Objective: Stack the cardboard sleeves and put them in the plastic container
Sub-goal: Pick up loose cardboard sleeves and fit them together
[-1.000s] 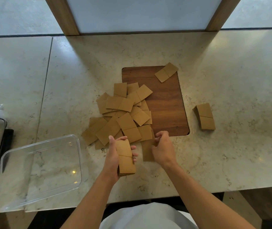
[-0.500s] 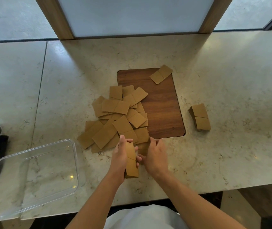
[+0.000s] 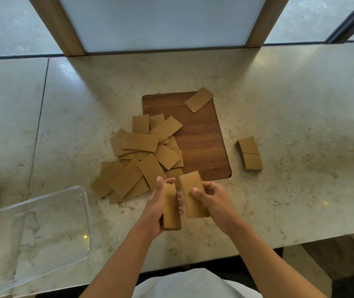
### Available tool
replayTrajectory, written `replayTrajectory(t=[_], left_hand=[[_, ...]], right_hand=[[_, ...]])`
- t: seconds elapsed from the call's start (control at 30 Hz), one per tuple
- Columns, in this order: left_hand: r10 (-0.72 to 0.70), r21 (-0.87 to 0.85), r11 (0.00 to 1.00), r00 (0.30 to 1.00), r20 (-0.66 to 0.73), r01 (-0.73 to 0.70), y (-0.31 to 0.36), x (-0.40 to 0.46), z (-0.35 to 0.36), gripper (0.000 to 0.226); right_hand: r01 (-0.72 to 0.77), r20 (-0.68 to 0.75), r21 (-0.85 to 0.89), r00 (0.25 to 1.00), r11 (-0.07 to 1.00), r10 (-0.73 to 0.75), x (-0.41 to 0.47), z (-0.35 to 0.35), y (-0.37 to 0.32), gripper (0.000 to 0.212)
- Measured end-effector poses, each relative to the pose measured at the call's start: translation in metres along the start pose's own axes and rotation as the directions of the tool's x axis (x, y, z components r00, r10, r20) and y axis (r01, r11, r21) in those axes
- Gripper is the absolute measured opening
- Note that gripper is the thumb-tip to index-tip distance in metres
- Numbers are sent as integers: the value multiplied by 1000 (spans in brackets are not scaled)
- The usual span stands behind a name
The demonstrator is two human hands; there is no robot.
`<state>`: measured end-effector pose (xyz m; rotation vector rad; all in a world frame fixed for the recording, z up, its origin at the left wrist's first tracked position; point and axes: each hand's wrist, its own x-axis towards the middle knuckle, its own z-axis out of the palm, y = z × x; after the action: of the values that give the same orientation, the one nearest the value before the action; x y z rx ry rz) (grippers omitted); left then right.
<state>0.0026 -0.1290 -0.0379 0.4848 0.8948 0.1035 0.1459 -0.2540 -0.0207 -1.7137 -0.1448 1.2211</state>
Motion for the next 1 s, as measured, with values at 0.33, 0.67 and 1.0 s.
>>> replayTrajectory(t=[0.33, 0.67, 1.0], left_hand=[[138, -233, 957, 977, -160, -173, 18, -31, -60, 36], [186, -342, 901, 951, -248, -265, 30, -33, -74, 58], [242, -82, 957, 924, -295, -277, 41, -9, -45, 30]], right_hand=[[183, 13, -549, 977, 815, -211, 39, 75, -9, 47], [67, -145, -714, 960, 697, -241, 64, 104, -14, 30], [213, 219, -588, 971, 780, -100, 40, 94, -24, 17]])
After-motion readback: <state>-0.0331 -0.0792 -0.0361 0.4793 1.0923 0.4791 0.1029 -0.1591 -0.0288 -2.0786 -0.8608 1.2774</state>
